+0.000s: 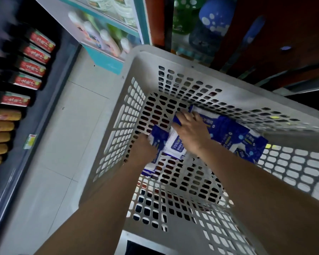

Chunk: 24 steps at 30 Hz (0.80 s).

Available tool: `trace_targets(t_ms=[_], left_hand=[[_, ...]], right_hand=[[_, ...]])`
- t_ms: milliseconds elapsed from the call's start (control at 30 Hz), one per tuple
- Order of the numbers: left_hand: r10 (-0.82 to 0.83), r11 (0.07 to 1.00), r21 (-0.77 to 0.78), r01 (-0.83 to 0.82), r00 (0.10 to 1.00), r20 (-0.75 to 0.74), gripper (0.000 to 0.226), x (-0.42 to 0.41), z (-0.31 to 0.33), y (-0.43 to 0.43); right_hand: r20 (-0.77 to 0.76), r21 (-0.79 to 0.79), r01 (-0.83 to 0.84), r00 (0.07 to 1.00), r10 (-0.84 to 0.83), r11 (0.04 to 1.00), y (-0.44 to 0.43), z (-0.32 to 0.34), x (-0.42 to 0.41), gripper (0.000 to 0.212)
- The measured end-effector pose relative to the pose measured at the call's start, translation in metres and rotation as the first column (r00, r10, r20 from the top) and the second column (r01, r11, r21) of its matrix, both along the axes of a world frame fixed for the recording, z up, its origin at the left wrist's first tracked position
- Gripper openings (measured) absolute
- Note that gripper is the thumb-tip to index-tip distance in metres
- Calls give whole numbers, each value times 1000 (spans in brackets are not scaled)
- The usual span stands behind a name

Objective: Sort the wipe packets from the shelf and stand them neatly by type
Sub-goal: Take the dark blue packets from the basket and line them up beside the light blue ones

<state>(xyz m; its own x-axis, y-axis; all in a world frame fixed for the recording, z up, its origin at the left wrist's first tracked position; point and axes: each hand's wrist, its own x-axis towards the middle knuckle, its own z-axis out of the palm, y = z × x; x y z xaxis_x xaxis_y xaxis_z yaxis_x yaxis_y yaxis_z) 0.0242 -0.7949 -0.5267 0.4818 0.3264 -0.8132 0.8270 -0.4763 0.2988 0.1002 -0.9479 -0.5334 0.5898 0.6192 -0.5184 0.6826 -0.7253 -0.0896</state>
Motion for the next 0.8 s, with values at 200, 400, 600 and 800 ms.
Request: trace_targets(t_ms=[200,400,600,800], left_hand=[[-175,982,61,176,984,-20,32,-2,-2,2],[-188,982,23,188,982,28,35,-4,17,-2],[66,998,-24,-64,989,129,42,-7,67,-7],[466,881,-238,-409,836,288,27,-29,141,-8]], right_hand=[[-40,-158,-258,966,255,953,14,-22,2,58],[9,-261,-151,987,159,953,-1,-9,-6,26],[-37,-125,359,930,-366,925,-28,33,-29,52],[-269,259,734,679,-683,628,-22,118,-64,64]])
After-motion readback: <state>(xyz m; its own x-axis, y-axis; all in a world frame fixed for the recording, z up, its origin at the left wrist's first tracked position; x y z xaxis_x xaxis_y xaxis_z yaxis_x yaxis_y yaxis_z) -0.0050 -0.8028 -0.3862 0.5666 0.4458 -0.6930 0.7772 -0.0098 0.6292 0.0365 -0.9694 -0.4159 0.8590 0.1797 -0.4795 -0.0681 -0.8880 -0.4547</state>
